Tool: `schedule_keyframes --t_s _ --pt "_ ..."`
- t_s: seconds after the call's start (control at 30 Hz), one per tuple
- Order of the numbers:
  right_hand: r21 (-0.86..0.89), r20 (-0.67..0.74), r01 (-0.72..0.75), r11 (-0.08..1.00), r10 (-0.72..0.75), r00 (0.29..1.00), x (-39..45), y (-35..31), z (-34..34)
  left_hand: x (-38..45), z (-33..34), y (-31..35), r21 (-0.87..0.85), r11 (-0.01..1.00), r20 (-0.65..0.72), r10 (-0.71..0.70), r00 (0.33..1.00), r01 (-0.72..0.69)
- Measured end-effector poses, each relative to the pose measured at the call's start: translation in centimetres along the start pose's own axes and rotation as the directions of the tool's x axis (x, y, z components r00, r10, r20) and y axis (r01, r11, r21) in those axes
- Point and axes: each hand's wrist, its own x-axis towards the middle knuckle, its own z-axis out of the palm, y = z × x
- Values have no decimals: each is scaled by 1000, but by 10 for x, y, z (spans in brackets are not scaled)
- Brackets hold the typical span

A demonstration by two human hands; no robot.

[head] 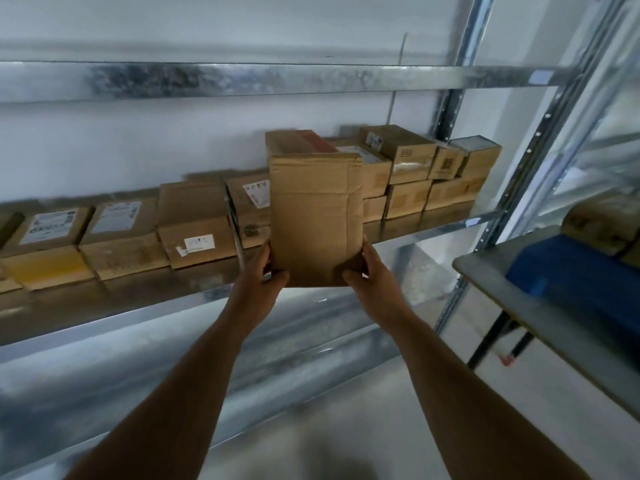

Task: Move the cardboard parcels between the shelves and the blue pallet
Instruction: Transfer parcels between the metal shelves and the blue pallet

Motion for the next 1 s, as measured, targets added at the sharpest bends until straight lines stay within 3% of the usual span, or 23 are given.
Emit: schedule_keyframes --t_s 0.3,0.5,0.83,1.0 --pt "-21 -90 -72 997 70 994 -4 21 -46 26 49 13 9 1000 69 -14 998 14" --pt "6 -148 -158 987 157 976 0 54 -96 53 111 22 -39 996 157 83 984 -78" --pt "53 -350 -296 954 296 889 12 118 -190 121 235 48 32 998 396 44 917 -61" --pt "74 -411 -380 922 375 831 14 153 -242 142 305 70 4 994 507 91 857 -107"
